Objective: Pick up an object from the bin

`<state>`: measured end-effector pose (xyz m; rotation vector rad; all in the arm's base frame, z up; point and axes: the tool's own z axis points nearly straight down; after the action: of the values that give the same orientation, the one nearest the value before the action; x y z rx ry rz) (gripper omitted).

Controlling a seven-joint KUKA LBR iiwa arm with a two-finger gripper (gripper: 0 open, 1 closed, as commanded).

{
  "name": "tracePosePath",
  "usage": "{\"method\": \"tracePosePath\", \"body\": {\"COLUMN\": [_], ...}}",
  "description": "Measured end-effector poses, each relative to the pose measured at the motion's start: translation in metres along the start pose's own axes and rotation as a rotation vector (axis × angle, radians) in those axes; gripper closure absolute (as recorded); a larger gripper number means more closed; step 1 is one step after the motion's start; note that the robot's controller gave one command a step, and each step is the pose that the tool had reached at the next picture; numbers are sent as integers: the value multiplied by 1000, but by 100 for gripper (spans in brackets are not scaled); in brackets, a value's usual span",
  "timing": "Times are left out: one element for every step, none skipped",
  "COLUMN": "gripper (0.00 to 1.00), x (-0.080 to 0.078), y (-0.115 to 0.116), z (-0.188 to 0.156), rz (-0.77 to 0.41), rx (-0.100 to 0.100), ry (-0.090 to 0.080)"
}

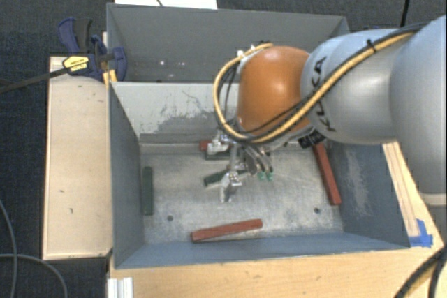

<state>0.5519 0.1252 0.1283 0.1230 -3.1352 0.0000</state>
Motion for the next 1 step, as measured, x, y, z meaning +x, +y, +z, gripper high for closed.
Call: {"method": "tracePosePath", "body": {"gripper": [0], "x": [-2], "y": [-4], "z": [-8], "rz": [-29], "rx": [0], "ry": [-5]}}
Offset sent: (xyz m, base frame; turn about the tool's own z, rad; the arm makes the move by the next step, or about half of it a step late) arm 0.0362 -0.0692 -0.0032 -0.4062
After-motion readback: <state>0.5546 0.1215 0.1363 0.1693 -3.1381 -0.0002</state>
